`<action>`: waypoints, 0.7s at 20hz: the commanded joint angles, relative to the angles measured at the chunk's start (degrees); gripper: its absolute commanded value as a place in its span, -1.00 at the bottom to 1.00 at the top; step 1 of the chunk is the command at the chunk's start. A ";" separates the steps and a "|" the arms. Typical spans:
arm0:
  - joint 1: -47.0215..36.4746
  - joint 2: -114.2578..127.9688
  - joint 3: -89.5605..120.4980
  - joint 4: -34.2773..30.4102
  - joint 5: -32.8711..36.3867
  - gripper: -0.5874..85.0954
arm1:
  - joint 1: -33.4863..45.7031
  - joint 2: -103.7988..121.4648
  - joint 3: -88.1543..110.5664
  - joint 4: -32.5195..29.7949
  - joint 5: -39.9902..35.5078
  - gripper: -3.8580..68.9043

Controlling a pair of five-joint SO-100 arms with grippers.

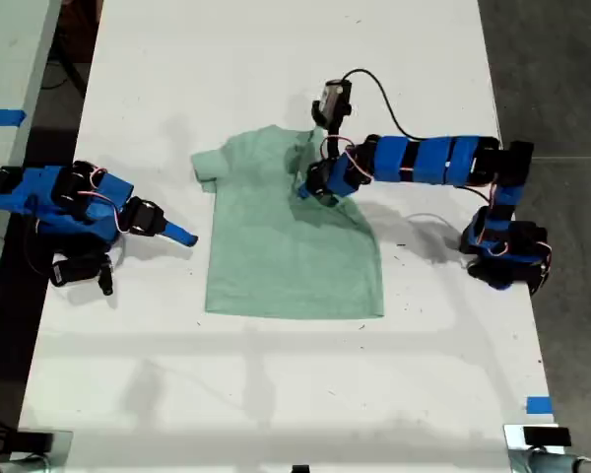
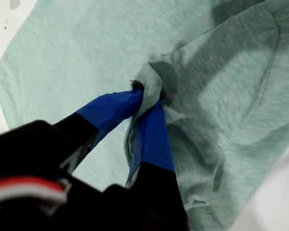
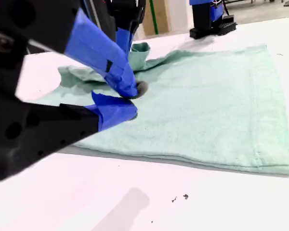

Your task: Fold t shirt

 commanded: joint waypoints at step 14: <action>-0.09 0.44 2.37 0.18 0.18 -0.93 | 8.96 33.93 0.35 36.30 1.58 -0.54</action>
